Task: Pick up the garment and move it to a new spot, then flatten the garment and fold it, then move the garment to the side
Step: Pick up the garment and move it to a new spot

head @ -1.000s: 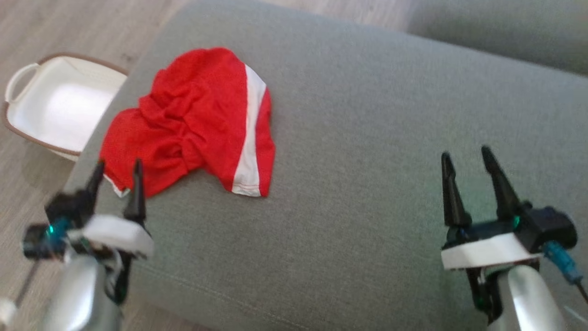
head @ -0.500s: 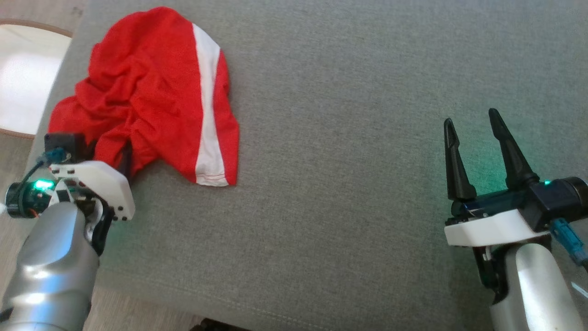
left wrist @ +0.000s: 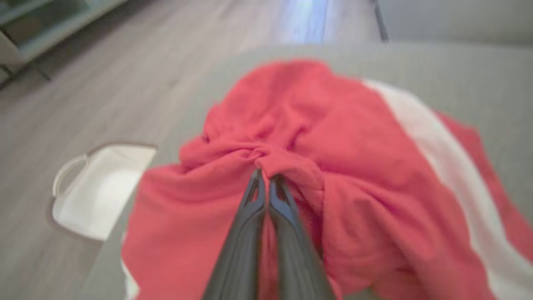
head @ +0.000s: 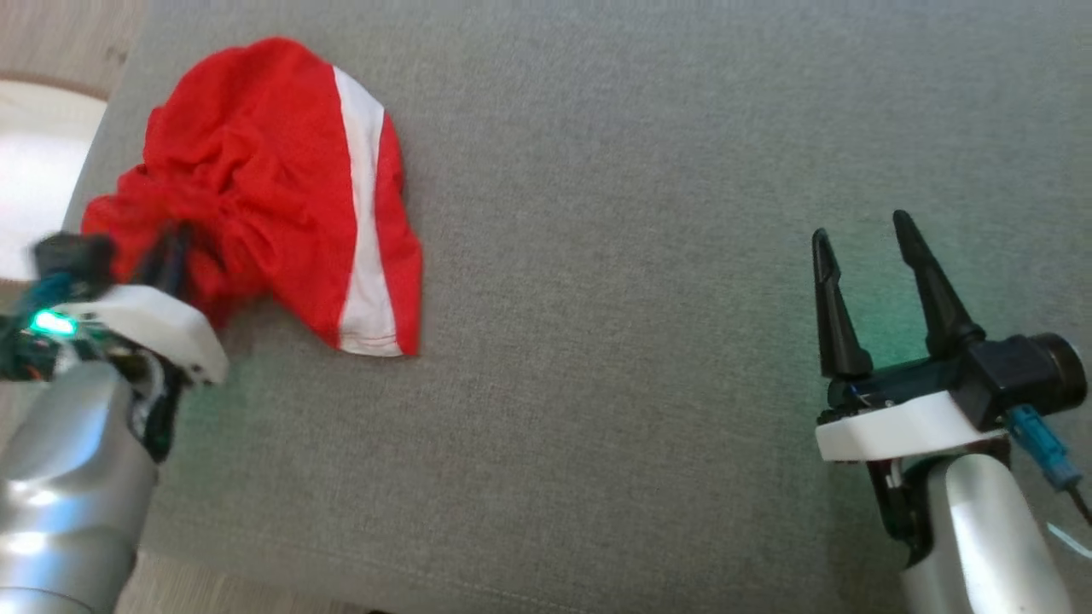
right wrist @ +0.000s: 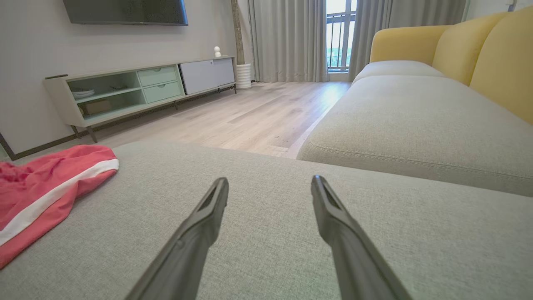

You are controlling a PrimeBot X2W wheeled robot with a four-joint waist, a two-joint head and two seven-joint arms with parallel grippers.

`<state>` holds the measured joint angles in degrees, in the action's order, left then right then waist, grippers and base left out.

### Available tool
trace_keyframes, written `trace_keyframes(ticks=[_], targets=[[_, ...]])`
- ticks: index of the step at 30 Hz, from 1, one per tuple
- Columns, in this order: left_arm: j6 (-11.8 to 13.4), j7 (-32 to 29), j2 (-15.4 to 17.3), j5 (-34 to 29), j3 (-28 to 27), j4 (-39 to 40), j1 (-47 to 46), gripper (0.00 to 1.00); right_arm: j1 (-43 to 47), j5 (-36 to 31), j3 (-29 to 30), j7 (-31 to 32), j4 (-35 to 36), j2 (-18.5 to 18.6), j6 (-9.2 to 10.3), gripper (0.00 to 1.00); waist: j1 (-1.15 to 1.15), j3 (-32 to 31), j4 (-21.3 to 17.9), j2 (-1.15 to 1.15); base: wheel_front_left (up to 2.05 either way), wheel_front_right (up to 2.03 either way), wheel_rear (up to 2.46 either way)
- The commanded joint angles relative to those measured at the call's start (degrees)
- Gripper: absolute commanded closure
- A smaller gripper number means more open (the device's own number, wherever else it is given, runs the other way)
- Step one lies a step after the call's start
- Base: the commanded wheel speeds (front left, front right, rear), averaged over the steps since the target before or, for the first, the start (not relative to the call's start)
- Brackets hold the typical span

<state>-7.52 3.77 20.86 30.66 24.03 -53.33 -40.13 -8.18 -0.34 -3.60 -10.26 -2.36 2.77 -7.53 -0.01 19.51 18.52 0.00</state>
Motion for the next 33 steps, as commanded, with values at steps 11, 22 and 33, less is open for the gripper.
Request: trace_keyframes(ticks=[11, 22, 33], targets=[[2.9, 11.2, 4.2, -4.1, -5.2, 16.1, -2.7, 1.00, -0.5, 4.8, -3.5, -3.7, -3.0, 0.1, 0.04, 0.00, 0.01, -7.4, -7.4, 0.00, 0.00, 0.00, 0.00], [3.6, 9.8, -1.4, -9.1, 1.6, 35.6, 0.5, 1.00, -1.4, 8.5, -4.7, -4.7, -4.4, 0.1, 0.04, 0.00, 0.01, -7.5, -17.3, 0.00, 0.00, 0.00, 0.00], [3.1, 7.1, -8.1, -11.1, 7.4, 33.9, -6.5, 1.00, -3.4, 11.3, -4.7, -4.7, -2.2, 0.1, 0.04, 0.00, 0.01, -2.9, -25.1, 0.00, 0.00, 0.00, 0.00]])
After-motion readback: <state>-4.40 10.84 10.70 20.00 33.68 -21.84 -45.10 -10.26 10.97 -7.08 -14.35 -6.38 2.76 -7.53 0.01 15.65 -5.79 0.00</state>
